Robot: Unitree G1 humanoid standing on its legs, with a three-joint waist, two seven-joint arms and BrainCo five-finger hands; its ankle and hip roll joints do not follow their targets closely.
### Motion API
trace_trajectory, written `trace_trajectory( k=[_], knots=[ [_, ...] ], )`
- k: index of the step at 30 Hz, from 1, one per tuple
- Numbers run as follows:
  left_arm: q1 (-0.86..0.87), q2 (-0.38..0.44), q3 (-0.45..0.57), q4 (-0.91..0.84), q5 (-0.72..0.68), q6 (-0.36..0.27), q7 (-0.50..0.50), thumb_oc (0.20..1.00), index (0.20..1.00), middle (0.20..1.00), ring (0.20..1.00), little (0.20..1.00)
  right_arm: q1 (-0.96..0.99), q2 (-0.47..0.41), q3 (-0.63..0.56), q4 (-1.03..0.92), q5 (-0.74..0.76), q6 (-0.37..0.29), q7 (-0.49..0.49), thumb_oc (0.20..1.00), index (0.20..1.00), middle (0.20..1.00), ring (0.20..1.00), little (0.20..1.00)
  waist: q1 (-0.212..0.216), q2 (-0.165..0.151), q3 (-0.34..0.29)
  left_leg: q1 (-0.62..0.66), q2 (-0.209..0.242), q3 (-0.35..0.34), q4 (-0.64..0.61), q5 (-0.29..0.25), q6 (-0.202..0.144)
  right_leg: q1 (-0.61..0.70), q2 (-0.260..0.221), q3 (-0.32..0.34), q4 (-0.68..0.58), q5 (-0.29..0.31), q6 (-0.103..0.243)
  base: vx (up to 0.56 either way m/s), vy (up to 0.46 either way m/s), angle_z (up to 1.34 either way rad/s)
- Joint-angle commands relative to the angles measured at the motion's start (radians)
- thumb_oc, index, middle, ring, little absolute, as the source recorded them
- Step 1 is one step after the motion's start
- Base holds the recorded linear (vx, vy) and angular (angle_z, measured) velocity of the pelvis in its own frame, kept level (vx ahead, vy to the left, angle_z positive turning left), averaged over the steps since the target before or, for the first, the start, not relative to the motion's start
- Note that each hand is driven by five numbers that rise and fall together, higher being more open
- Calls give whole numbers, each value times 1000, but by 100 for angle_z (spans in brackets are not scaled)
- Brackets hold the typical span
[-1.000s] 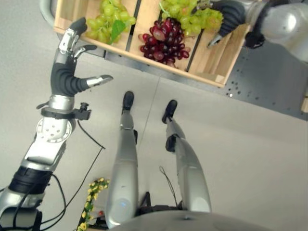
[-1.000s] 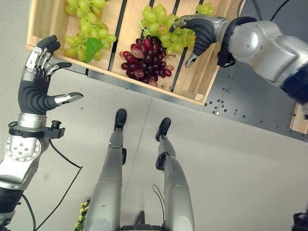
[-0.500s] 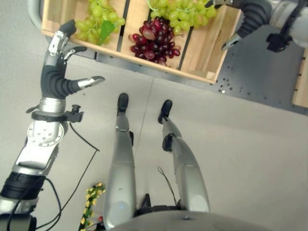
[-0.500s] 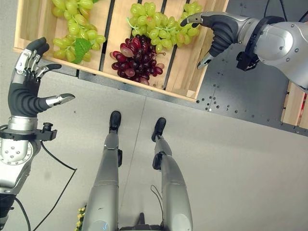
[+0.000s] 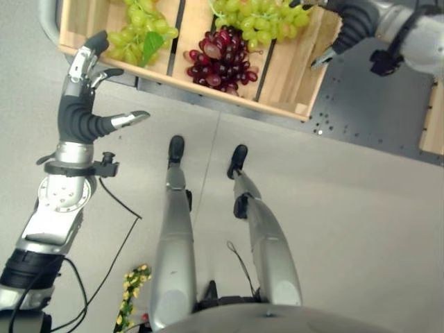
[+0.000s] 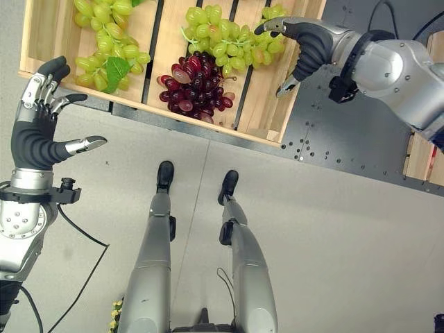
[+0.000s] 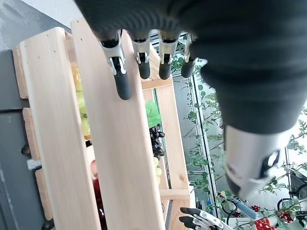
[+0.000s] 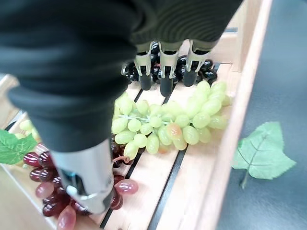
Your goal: Pick up the fruits from the basket on one side to the basket on the other side
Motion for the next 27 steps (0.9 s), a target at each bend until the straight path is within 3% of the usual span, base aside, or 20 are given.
trace_trajectory(
  k=[1, 3, 12, 27],
  knots=[
    [91, -14, -42, 15, -11, 50, -16, 1000, 1000, 1000, 1000, 1000, -72, -7, -23, 69, -46, 5, -52, 1000, 1000, 1000, 1000, 1000, 44, -30, 42, 87, -34, 37, -76, -32, 26, 33, -18, 26, 87, -101, 112, 0, 0, 0],
    [75, -32, -60, 19, -20, 52, -9, 1000, 1000, 1000, 1000, 1000, -81, 82, -46, 163, -71, 18, -74, 1000, 1000, 1000, 1000, 1000, 54, -22, 42, 81, -35, 35, -74, -33, 27, 29, -18, 27, 85, -100, 111, 10, 4, -4],
    [32, -73, -100, 30, -39, 58, 8, 1000, 1000, 1000, 1000, 1000, -96, 262, -86, 349, -125, 40, -106, 1000, 1000, 1000, 1000, 1000, 71, -2, 42, 58, -45, 29, -61, -39, 33, 13, -18, 25, 91, -103, 110, 0, 0, 0],
    [18, -85, -112, 31, -37, 63, 20, 1000, 1000, 1000, 1000, 1000, -76, 338, -108, 392, -140, 50, -109, 1000, 1000, 1000, 1000, 1000, 78, 7, 42, 29, -49, 22, -45, -44, 38, -12, -20, 25, 98, -106, 106, 0, 0, 0]
  ],
)
